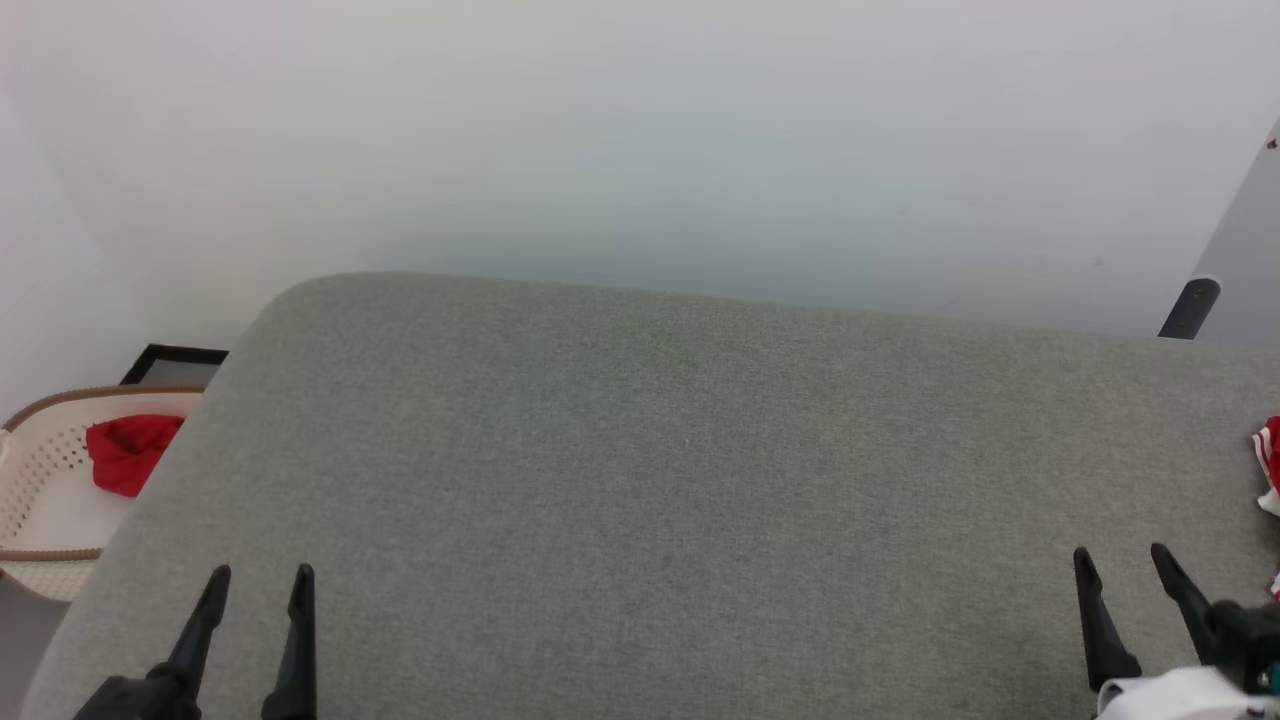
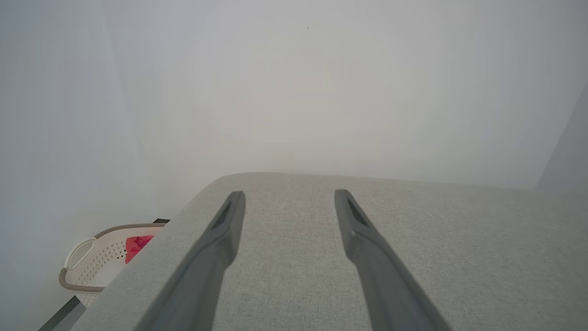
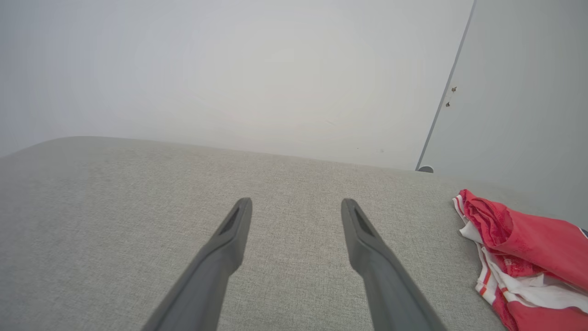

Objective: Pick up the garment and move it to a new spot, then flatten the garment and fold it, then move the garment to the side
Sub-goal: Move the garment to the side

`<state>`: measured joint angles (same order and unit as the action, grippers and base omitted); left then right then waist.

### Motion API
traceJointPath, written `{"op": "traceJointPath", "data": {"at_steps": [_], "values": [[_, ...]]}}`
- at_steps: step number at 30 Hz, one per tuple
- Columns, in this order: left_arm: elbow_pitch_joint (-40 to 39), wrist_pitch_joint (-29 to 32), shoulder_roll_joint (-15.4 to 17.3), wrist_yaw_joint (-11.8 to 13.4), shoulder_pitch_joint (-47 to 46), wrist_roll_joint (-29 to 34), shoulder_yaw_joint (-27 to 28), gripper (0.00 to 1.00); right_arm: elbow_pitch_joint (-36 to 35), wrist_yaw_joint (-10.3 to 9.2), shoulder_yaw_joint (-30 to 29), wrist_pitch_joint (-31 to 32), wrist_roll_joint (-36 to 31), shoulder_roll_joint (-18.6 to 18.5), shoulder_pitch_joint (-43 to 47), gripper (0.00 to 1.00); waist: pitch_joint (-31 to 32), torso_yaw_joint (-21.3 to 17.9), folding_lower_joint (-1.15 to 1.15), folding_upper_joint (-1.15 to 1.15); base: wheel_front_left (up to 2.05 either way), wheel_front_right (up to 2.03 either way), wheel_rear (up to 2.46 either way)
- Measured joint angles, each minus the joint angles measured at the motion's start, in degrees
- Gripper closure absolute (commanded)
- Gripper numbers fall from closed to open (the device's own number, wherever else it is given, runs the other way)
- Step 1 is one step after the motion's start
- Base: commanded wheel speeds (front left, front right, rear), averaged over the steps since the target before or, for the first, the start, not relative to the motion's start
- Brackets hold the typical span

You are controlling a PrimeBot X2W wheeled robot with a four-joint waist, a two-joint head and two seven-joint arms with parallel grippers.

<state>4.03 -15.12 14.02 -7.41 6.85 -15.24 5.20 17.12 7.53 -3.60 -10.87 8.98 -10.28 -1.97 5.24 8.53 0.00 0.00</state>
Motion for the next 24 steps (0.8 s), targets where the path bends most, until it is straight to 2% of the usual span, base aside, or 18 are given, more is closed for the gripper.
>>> {"op": "traceJointPath", "data": {"at_steps": [10,24], "values": [[1.5,0.0,0.4,0.0,0.3,-1.0,-1.0,0.00,-6.6,0.00,0.9,-3.7,-3.4,3.1,7.0,0.00,0.0,-0.3,0.00,0.00,0.00,0.00,0.00],[4.6,0.0,1.5,0.0,0.9,-2.5,-2.9,0.00,-14.7,0.00,1.6,-4.1,-5.7,5.9,12.1,0.00,0.0,-1.5,0.00,0.00,0.00,0.00,0.00]]}}
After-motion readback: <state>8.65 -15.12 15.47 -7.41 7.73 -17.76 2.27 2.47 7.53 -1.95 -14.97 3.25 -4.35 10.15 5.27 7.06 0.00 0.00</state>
